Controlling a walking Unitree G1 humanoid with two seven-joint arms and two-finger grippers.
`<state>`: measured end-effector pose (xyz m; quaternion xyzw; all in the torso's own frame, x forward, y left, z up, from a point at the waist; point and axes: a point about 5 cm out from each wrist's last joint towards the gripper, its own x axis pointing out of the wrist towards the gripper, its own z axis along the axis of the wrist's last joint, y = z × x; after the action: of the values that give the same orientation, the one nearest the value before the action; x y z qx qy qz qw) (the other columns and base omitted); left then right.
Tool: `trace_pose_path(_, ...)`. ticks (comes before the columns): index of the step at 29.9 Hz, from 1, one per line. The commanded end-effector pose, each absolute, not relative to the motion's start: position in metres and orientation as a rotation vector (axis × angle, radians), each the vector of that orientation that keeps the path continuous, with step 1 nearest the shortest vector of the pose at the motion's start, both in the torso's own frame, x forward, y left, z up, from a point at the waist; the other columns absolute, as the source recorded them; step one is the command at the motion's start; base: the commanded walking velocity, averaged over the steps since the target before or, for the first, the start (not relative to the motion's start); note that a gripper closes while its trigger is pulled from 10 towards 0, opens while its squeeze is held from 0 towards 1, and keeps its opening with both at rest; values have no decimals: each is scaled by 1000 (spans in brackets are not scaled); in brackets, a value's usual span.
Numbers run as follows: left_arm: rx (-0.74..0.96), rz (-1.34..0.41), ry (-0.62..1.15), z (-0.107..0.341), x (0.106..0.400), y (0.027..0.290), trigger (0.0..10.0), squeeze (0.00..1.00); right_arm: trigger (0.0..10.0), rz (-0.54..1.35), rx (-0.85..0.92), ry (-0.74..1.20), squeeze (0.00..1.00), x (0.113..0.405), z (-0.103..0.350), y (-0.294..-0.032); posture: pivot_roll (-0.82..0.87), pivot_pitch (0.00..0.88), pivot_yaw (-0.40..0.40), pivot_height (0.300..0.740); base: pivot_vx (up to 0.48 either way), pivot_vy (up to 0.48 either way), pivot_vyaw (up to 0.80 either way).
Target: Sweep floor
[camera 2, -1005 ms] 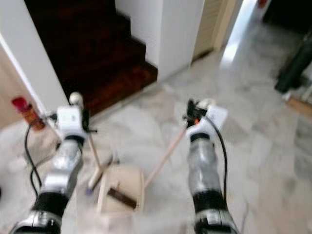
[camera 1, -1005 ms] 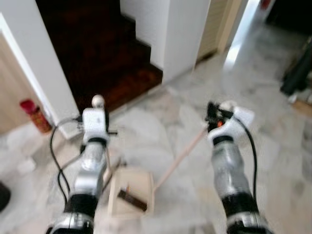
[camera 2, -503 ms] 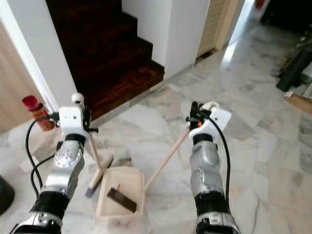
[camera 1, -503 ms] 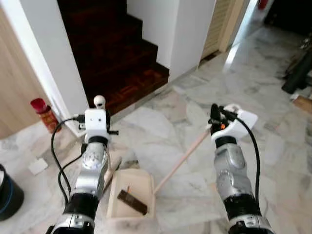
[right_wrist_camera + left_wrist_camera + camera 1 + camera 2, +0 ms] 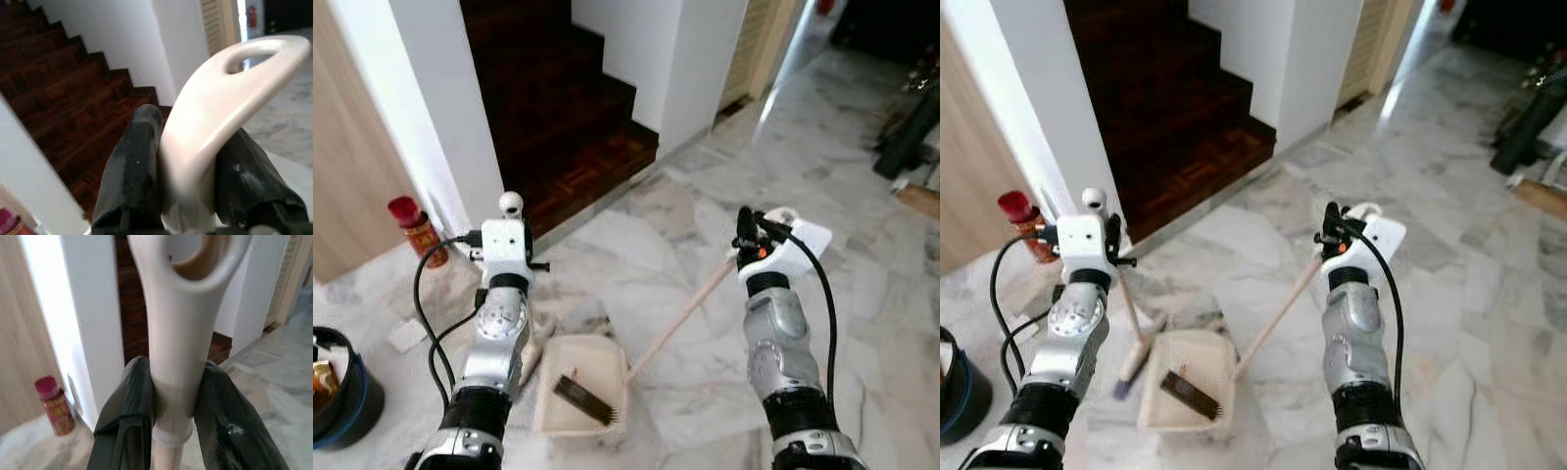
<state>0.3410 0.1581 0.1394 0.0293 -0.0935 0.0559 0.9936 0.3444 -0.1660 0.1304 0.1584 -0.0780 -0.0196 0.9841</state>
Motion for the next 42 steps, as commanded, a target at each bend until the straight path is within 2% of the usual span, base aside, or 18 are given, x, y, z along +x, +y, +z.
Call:
trace_pose_path(1, 70, 123, -237, 151, 343, 163, 10000, 0, 10000, -20, 339, -214, 0, 349, 145, -159, 24, 25, -68, 740, 0, 375, 0)
trace_pose_path(42, 75, 123, -236, 151, 343, 164, 10000, 0, 10000, -41, 343, -223, 0, 348, 144, -163, 25, 32, -66, 740, 0, 362, 0)
